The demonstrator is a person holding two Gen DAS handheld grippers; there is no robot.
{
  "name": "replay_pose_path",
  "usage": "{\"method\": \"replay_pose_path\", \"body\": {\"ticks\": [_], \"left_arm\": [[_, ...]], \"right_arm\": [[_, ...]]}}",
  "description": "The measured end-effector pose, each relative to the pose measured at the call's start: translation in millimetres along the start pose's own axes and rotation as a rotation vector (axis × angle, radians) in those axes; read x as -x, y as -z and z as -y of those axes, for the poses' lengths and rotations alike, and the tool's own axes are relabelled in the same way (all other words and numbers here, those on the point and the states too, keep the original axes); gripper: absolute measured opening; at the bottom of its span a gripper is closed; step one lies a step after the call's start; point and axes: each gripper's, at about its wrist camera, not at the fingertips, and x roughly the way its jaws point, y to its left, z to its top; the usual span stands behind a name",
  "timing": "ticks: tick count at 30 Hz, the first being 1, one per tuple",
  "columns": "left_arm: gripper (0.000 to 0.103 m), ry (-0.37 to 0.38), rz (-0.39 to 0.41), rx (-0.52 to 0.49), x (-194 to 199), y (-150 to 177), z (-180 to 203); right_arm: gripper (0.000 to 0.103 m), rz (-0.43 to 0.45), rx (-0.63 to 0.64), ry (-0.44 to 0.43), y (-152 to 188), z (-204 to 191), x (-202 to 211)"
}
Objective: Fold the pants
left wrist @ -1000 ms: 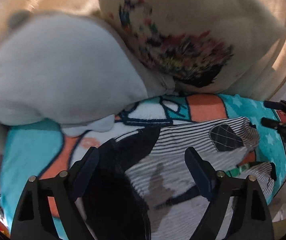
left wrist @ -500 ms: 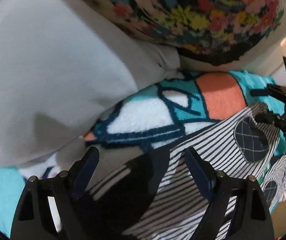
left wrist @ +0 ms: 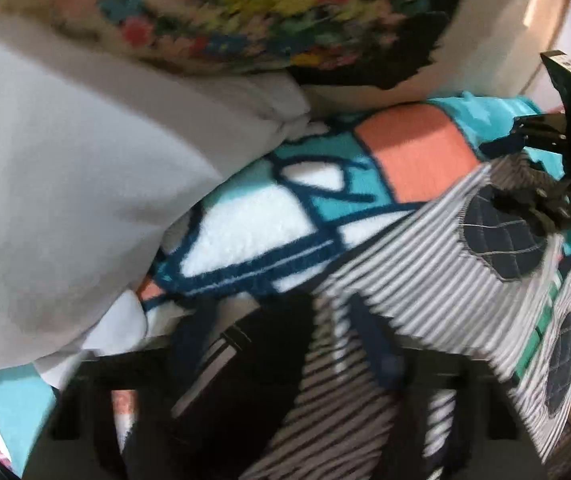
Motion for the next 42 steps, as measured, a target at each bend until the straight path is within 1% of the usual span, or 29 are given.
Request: {"method": "replay_pose_path", "body": {"ticks": [1, 2, 3, 5, 7, 10, 12, 15, 19, 21, 24, 27, 30, 34, 36, 40, 42], "left_arm": [[0.014, 0.013, 0.002, 0.003, 2, -1, 1], [0.011, 0.033, 0.003, 0.013, 4, -2, 1], [0.011, 0.018, 0.014, 0.013, 5, -3, 3], [0.01, 0.005, 0.022, 0.018, 5, -3, 6], [0.009, -0.01, 0.035, 0.022, 9, -3, 9], [0.008, -0.023, 0.066, 0.033, 12, 3, 23], [0.008, -0.026, 0.097, 0.042, 28, 9, 22], [0.006, -0.032, 0.149, 0.062, 50, 16, 29], [0.006, -0.059, 0.217, 0.083, 80, 36, 43], [0.006, -0.06, 0.251, 0.098, 93, 50, 50], [0.006, -0.058, 0.301, 0.123, 120, 82, 55], [0.006, -0.057, 0.348, 0.155, 139, 111, 67], [0.006, -0.06, 0.38, 0.186, 156, 143, 81], [0.006, -0.071, 0.391, 0.22, 164, 187, 100], [0.006, -0.058, 0.381, 0.234, 159, 203, 106], [0.006, -0.055, 0.341, 0.272, 151, 231, 108], [0.006, -0.056, 0.337, 0.275, 153, 242, 109]], "right_arm": [[0.044, 0.005, -0.004, -0.027, 1, -1, 4], [0.018, 0.004, -0.026, -0.071, 2, 0, 7], [0.011, 0.0, -0.038, -0.093, 3, 1, 6], [0.008, 0.002, -0.036, -0.077, 7, 1, 8], [0.008, 0.016, -0.051, -0.066, 9, 1, 12], [0.007, 0.043, -0.059, -0.044, 9, -4, 24], [0.007, 0.067, -0.056, -0.023, 8, -9, 38], [0.007, 0.103, -0.061, 0.004, 6, -36, 49], [0.007, 0.157, -0.062, 0.037, 18, -60, 81], [0.007, 0.182, -0.058, 0.052, 27, -80, 96], [0.007, 0.222, -0.048, 0.071, 45, -112, 116], [0.007, 0.245, -0.043, 0.085, 67, -139, 126], [0.007, 0.252, -0.039, 0.09, 87, -162, 124], [0.007, 0.259, -0.053, 0.085, 120, -189, 118], [0.007, 0.266, -0.076, 0.083, 136, -196, 116], [0.009, 0.278, -0.143, 0.076, 169, -202, 108], [0.015, 0.29, -0.187, 0.069, 183, -201, 107]]}}
